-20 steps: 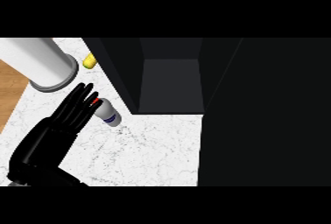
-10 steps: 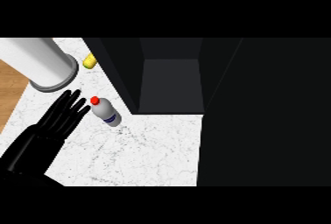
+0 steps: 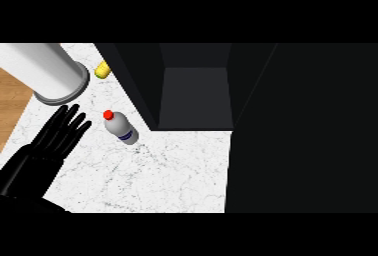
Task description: Pick up the bottled water, place it into the cabinet and close the cabinet
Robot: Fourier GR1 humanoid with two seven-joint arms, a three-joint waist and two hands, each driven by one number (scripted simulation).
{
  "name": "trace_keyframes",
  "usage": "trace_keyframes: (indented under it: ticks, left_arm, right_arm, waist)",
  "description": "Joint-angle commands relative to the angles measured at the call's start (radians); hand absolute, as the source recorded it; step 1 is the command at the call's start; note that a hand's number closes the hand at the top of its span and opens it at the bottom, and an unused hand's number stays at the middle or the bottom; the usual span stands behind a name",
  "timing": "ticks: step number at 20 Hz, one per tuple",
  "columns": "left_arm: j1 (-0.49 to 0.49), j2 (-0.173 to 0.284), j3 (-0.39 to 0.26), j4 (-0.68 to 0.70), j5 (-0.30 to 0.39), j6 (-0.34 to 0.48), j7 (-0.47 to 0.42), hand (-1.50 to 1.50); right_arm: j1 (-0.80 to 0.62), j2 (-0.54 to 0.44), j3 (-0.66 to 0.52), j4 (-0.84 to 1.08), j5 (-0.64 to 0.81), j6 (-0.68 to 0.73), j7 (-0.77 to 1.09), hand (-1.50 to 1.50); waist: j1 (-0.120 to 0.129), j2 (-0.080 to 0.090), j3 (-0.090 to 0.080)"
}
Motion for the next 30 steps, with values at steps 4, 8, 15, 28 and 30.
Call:
trace_keyframes:
  ticks: [4, 8, 15, 28, 30]
  left_arm:
    - [-0.12, 0.036, 0.078, 0.158, -0.017, -0.013, -0.048, -1.5]
    - [-0.081, 0.038, 0.072, 0.251, -0.099, -0.081, -0.155, -1.5]
    - [-0.226, 0.108, 0.115, 0.528, -0.156, -0.149, -0.27, -1.5]
    - [-0.458, 0.125, 0.132, 1.085, -0.328, -0.12, -0.525, -1.5]
    - [-0.443, 0.126, 0.131, 1.175, -0.358, -0.13, -0.62, -1.5]
  right_arm:
    - [-0.005, -0.008, -0.021, 0.055, -0.002, 0.024, -0.061, -1.5]
    - [0.054, 0.01, 0.067, -0.024, 0.056, 0.004, -0.036, -1.5]
    - [0.038, -0.003, 0.035, 0.014, 0.035, 0.016, -0.074, -1.5]
    - [0.033, -0.023, 0.024, 0.055, 0.009, 0.036, -0.105, -1.5]
    - [0.121, -0.034, 0.077, 0.025, 0.055, 0.056, -0.148, -1.5]
  waist:
    - [-0.002, 0.001, 0.0]
    - [-0.003, 0.001, 0.0]
    - [-0.004, 0.002, 0.0]
    - [-0.01, 0.005, -0.001]
    - [-0.016, 0.005, -0.001]
